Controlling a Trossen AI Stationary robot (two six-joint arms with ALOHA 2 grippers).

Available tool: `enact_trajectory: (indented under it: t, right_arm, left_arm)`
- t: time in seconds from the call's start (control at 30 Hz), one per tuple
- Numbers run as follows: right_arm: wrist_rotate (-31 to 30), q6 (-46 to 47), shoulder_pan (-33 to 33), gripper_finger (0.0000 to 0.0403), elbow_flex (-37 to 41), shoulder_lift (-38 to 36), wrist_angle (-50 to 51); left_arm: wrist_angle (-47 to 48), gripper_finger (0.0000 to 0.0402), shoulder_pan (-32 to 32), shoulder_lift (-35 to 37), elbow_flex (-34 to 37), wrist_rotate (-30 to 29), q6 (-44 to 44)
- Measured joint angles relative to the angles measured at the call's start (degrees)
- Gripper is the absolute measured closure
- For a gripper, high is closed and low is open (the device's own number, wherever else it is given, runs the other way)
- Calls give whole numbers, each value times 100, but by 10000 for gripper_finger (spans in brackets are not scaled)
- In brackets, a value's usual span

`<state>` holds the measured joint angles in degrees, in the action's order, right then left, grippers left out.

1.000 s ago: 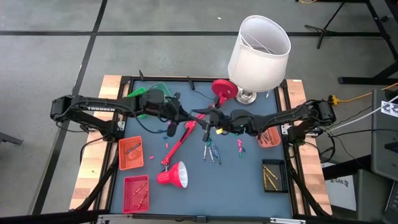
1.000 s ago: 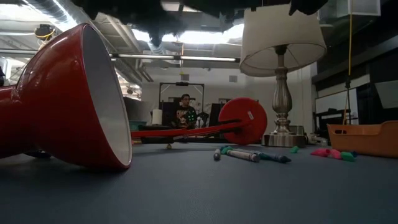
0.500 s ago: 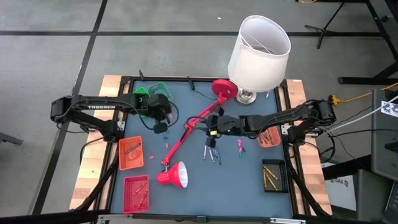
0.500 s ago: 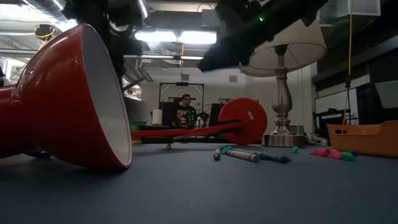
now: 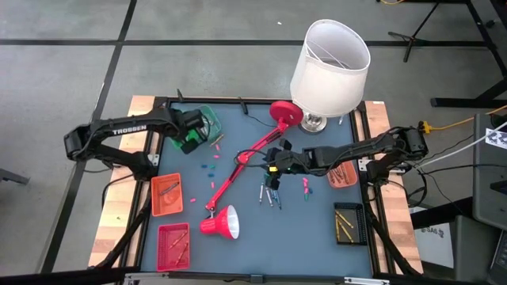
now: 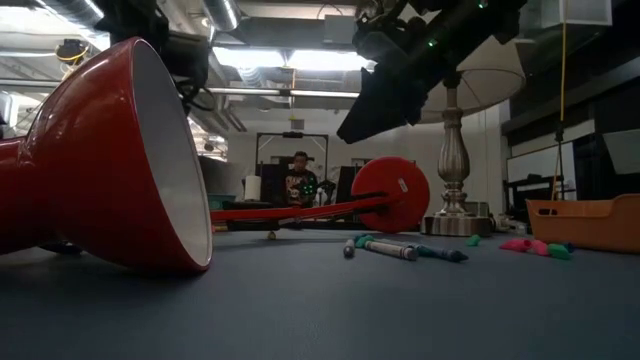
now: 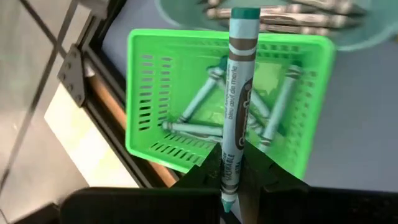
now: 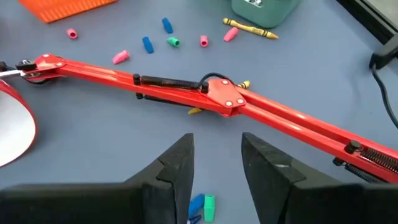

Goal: Sort crayons
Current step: Put the right green crayon into the green bin, then put the left yellow crayon into the black bin

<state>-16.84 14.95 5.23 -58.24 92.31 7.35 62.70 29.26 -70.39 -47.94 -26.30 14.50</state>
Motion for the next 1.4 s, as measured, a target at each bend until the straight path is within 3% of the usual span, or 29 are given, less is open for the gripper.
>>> enact_trajectory:
  t: [0.33, 0.7, 1.03, 1.4]
  right_arm:
    - [0, -3, 0, 270, 0, 0, 2]
    - [0, -21, 0, 270, 0, 0, 4]
    - [0, -23, 0, 270, 0, 0, 4]
    - [-1, -23, 0, 270, 0, 0, 0]
  left_arm:
    - [-66, 349, 668, 0, 0, 16, 13]
    - [-412, 297, 767, 0, 0, 258, 191]
    - [-2577, 310, 348, -4, 0, 2102, 167]
    - [-3000, 320, -662, -692, 0, 2120, 346]
